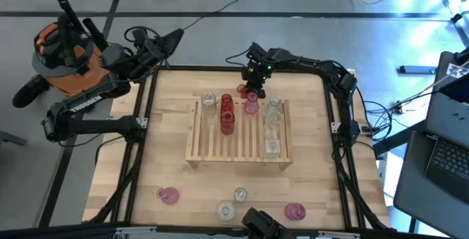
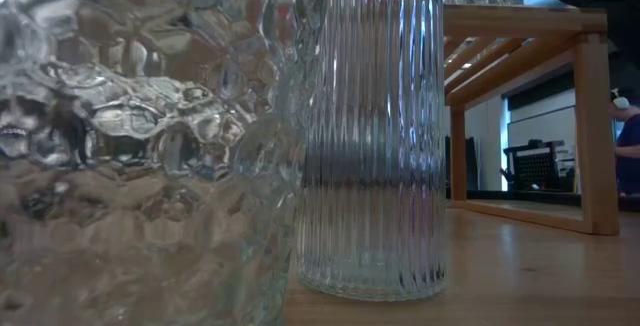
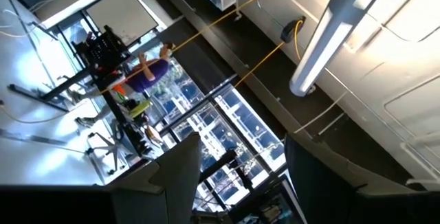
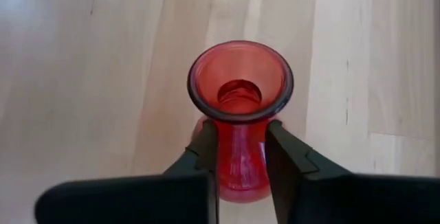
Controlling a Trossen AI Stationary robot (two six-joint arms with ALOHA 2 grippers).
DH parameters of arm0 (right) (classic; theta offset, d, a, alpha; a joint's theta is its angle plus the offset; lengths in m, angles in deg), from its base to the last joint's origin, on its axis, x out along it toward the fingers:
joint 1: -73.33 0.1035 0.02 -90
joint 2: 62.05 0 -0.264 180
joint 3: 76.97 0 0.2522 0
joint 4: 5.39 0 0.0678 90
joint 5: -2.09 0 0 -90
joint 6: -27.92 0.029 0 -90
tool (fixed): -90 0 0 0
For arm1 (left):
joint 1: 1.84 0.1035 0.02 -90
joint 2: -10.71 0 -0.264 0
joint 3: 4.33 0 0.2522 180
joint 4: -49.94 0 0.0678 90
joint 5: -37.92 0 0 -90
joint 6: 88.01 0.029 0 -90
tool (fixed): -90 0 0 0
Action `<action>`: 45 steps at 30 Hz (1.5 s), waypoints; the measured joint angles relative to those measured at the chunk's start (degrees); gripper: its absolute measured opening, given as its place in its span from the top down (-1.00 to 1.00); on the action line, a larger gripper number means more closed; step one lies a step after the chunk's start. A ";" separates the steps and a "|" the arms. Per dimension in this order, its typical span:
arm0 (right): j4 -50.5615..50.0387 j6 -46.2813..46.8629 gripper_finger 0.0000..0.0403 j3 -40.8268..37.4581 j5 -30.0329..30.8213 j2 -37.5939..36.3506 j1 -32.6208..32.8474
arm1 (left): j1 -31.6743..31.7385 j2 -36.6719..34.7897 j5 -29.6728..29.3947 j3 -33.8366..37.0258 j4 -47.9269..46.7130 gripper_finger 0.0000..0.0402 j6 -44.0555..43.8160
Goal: Sort vases onto shelf
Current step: Put the red vase on the shelf aligned with the other red vase
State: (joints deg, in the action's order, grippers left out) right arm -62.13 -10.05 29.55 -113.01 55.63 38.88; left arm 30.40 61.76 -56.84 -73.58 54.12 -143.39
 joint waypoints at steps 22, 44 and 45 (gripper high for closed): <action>1.38 -1.29 0.89 0.45 -0.42 0.27 0.00 | -1.36 0.02 -0.04 0.00 0.00 0.00 0.46; 7.88 0.42 0.04 0.34 -2.74 3.17 1.11 | -3.69 0.00 -0.02 0.00 -2.06 0.00 0.52; 8.04 0.29 0.04 0.34 -2.86 3.37 1.55 | -3.69 0.02 -0.04 0.00 -2.11 0.00 0.52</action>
State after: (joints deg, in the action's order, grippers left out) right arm -54.09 -9.76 29.89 -115.87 59.01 40.42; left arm 26.71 61.78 -56.88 -73.58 52.01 -142.86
